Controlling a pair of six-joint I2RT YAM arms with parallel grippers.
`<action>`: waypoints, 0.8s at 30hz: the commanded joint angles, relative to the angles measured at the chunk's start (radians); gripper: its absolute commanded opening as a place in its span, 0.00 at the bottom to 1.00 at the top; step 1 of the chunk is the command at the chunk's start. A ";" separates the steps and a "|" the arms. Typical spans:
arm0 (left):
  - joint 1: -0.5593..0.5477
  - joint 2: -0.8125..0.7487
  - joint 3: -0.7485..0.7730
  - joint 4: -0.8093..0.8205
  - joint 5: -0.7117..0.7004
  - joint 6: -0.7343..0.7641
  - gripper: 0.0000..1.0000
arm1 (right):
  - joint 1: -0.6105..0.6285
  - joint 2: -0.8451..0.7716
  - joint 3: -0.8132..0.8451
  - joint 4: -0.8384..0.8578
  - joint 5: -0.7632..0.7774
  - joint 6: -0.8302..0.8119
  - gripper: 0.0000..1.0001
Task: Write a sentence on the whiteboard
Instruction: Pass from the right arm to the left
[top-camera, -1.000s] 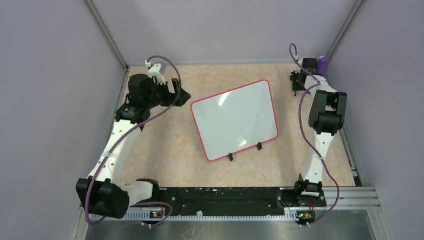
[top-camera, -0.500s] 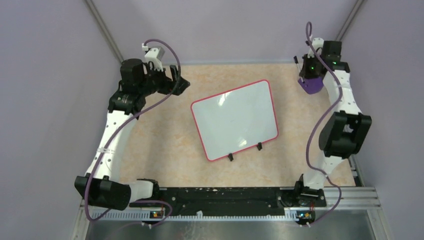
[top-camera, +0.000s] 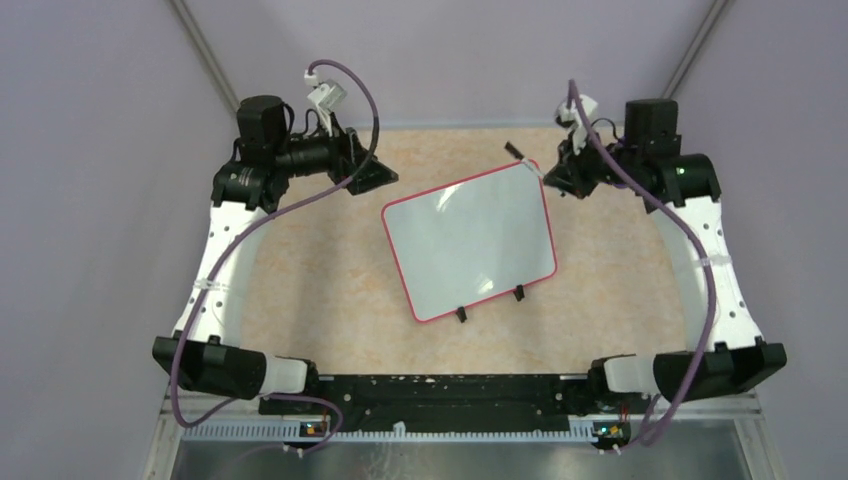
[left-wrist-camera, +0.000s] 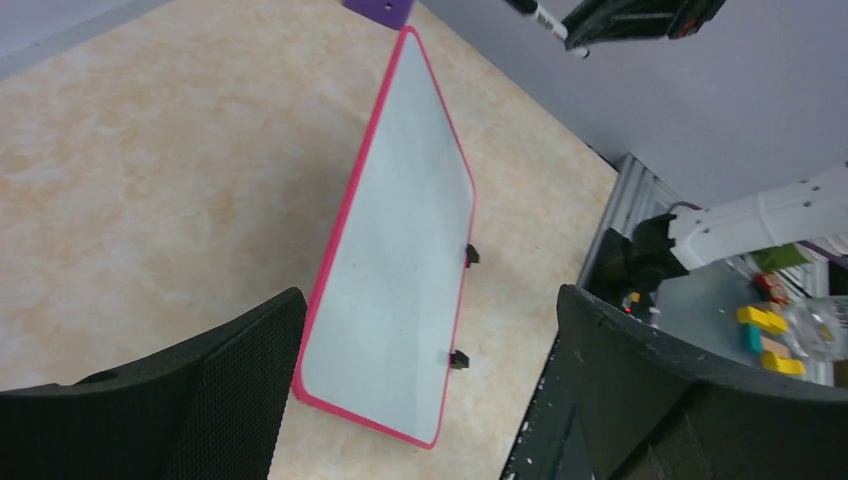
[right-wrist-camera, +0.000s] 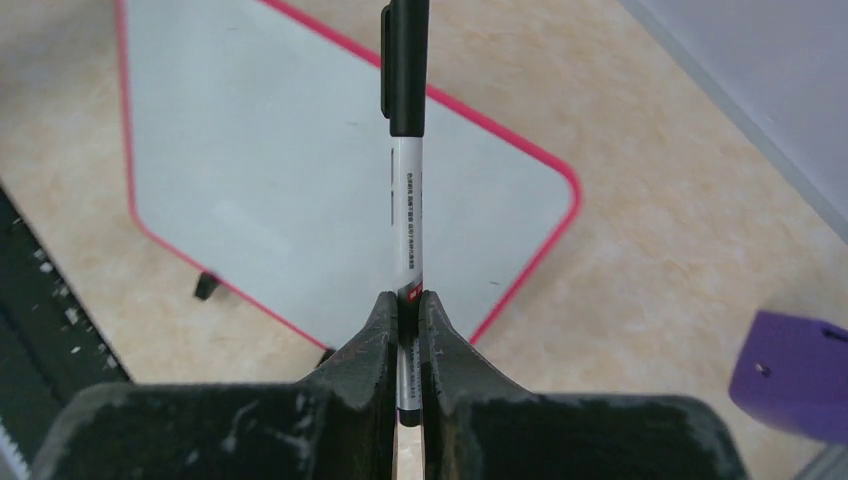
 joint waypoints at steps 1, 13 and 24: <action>-0.009 0.025 -0.014 0.026 0.222 -0.071 0.99 | 0.161 -0.126 -0.045 -0.101 -0.012 -0.095 0.00; -0.174 0.019 -0.111 0.109 0.217 -0.159 0.92 | 0.464 -0.179 -0.140 -0.095 0.125 -0.084 0.00; -0.269 0.064 -0.204 0.158 0.226 -0.188 0.85 | 0.578 -0.154 -0.116 -0.087 0.152 -0.080 0.00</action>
